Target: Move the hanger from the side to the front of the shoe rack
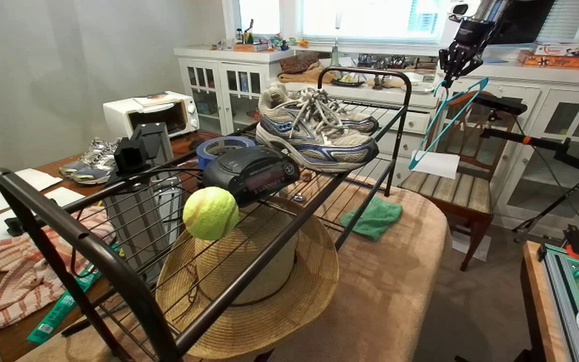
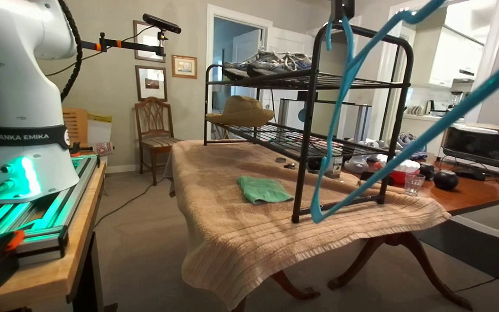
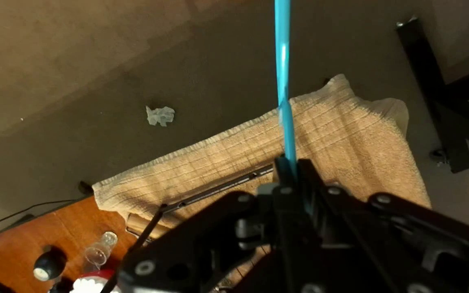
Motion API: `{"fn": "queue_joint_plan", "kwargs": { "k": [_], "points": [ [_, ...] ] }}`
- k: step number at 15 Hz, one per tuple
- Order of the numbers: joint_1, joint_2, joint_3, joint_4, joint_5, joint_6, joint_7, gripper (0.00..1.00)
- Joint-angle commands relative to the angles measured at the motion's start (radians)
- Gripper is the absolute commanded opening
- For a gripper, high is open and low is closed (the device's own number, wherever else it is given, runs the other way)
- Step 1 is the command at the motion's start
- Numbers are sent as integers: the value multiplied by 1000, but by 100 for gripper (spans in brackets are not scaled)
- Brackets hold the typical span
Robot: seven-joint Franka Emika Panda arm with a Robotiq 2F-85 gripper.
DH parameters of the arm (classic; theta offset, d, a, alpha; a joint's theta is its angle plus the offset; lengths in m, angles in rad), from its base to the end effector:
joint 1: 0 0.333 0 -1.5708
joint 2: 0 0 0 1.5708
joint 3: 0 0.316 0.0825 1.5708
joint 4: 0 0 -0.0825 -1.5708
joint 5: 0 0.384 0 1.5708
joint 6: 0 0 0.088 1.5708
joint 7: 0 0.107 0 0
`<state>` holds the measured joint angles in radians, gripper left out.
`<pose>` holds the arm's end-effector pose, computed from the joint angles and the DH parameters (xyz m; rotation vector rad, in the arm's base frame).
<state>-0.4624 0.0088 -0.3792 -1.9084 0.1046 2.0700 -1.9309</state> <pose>0.3894 -0.4268 0.5037 2.6008 1.5004 0.1789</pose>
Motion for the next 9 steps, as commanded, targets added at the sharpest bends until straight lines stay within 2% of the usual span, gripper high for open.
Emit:
{"fn": "queue_joint_plan", "kwargs": {
  "k": [1, 6, 9],
  "points": [
    [33, -47, -1, -35, 83, -91, -62, 2],
    [63, -54, 0, -12, 186, -250, -83, 2],
    [80, -49, 4, -3, 204, -332, -66, 2]
  ]
}}
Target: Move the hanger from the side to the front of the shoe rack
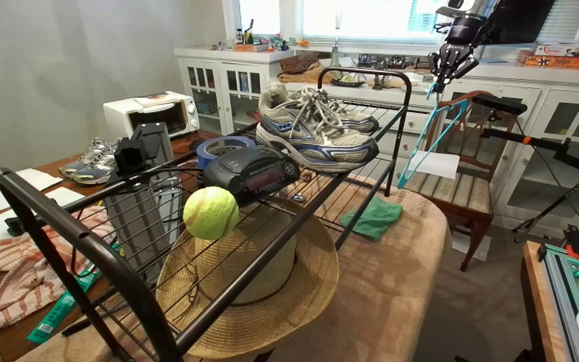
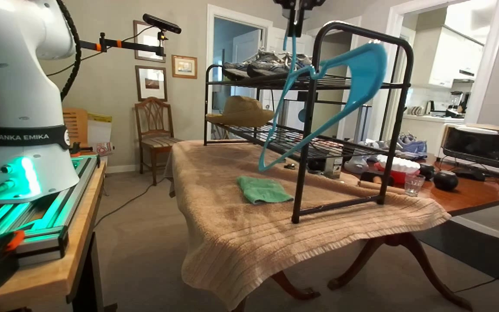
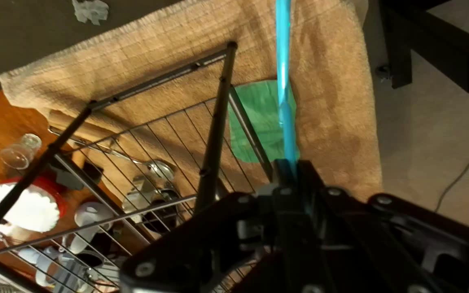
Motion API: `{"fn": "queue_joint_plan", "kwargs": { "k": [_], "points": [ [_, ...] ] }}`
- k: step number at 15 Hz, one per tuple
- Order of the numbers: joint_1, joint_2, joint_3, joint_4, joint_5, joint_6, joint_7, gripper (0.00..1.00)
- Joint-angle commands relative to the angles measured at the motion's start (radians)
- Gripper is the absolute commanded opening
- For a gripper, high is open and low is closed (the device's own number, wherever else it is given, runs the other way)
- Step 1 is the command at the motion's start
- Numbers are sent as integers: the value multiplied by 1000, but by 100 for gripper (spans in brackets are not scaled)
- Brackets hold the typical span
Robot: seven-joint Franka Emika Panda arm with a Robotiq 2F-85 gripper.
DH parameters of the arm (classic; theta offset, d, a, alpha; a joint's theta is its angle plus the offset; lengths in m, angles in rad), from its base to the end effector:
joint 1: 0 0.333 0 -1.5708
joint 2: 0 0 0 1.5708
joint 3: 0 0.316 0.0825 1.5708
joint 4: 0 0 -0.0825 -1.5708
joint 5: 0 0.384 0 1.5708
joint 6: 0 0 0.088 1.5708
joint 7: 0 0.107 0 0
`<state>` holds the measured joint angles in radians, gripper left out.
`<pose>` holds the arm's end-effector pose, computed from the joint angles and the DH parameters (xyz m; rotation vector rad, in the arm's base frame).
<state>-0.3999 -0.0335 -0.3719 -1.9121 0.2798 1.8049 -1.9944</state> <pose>0.4047 -0.3643 0.5028 -2.5102 -1.6222 -0.3951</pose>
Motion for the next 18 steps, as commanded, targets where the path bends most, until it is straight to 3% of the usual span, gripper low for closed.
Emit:
{"fn": "queue_joint_plan", "kwargs": {
  "k": [1, 11, 18],
  "points": [
    [22, -4, -2, 2, 38, -76, 5, 2],
    [67, 4, 37, -14, 27, -4, 209, 2],
    [84, -10, 52, -118, 67, 171, 313, 2]
  ]
}}
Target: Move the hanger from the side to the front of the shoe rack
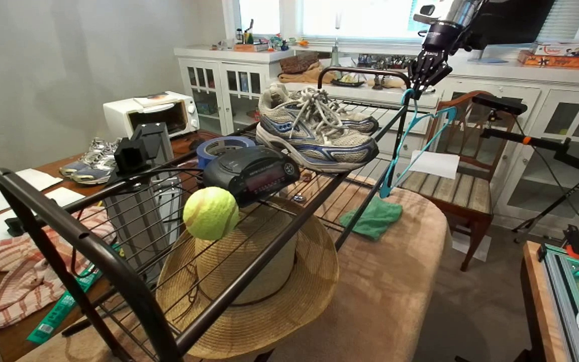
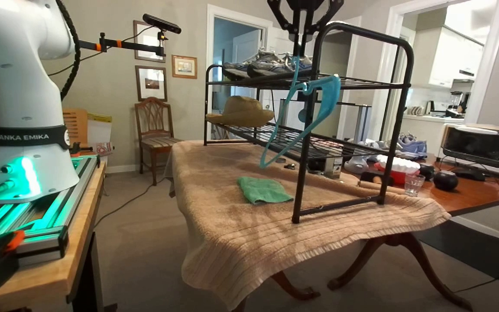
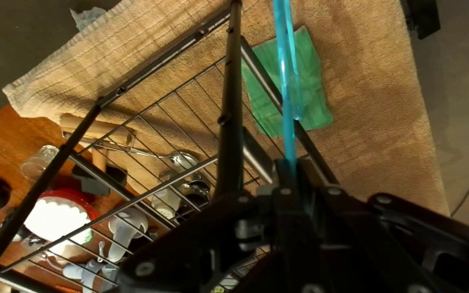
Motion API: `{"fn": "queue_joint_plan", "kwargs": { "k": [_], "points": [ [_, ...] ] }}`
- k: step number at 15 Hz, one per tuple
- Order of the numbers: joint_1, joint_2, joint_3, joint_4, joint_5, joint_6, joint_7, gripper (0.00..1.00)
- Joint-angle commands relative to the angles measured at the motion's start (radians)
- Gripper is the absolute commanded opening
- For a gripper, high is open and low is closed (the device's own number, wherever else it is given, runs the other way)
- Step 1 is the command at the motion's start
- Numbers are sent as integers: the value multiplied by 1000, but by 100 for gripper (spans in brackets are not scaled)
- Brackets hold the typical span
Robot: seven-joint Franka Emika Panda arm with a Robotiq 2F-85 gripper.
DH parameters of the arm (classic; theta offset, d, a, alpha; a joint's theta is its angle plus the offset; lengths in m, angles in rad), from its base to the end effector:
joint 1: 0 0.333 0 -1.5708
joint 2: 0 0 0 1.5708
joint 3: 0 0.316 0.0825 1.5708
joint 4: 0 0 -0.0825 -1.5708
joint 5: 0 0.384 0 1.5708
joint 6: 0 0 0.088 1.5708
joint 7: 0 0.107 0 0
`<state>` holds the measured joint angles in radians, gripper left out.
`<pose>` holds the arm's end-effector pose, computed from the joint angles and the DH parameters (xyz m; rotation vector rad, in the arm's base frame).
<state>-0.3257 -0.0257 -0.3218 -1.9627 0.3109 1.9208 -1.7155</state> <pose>0.4510 -0.3156 0.4847 -2.6485 -1.3757 -0.4059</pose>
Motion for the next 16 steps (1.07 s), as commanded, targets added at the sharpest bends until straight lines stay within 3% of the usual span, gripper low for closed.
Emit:
{"fn": "queue_joint_plan", "kwargs": {
  "k": [1, 2, 15, 16],
  "points": [
    [10, -21, 2, -82, 43, 60, 40, 2],
    [5, -6, -5, -25, 14, 5, 15, 9],
    [6, -14, -6, -51, 23, 14, 26, 9],
    [6, -14, -6, -51, 23, 14, 26, 2]
  ]
}}
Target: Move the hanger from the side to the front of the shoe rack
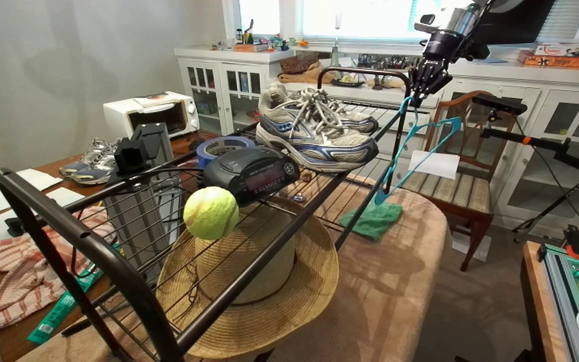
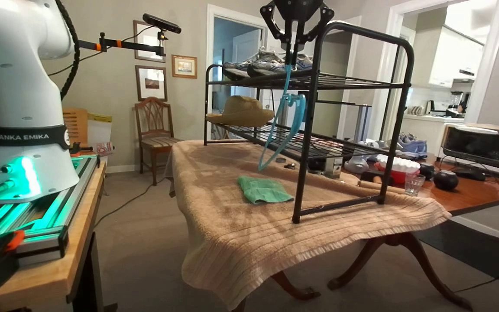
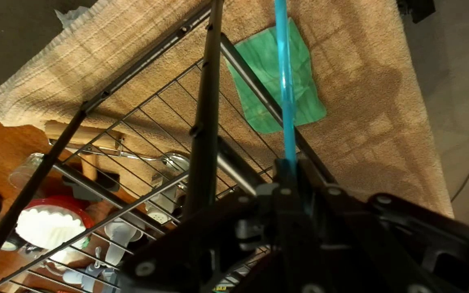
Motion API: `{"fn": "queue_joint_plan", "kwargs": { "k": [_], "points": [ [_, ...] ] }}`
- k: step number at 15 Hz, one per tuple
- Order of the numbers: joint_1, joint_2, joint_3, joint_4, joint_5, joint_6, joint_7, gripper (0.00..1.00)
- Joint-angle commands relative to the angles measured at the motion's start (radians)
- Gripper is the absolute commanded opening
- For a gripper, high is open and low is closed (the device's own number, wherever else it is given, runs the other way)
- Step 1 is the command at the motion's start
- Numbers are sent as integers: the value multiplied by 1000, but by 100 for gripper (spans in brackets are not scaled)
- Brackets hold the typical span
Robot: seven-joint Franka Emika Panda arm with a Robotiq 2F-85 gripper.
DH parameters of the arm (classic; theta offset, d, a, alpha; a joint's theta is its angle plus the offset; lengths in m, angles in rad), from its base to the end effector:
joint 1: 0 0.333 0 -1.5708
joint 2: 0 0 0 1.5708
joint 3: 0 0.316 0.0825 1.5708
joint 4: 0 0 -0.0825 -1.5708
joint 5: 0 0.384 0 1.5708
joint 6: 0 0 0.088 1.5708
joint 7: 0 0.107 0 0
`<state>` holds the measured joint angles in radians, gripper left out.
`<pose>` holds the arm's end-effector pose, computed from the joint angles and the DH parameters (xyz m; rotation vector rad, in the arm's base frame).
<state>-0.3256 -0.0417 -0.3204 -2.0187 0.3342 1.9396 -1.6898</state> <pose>0.4439 -0.3087 0.4686 -2.6452 -1.3049 -0.4177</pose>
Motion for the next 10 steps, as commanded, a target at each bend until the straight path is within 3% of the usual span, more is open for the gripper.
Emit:
{"fn": "queue_joint_plan", "kwargs": {
  "k": [1, 10],
  "points": [
    [9, -7, -3, 0, -14, 12, 18, 2],
    [27, -42, 16, -37, -37, 13, 225, 2]
  ]
}}
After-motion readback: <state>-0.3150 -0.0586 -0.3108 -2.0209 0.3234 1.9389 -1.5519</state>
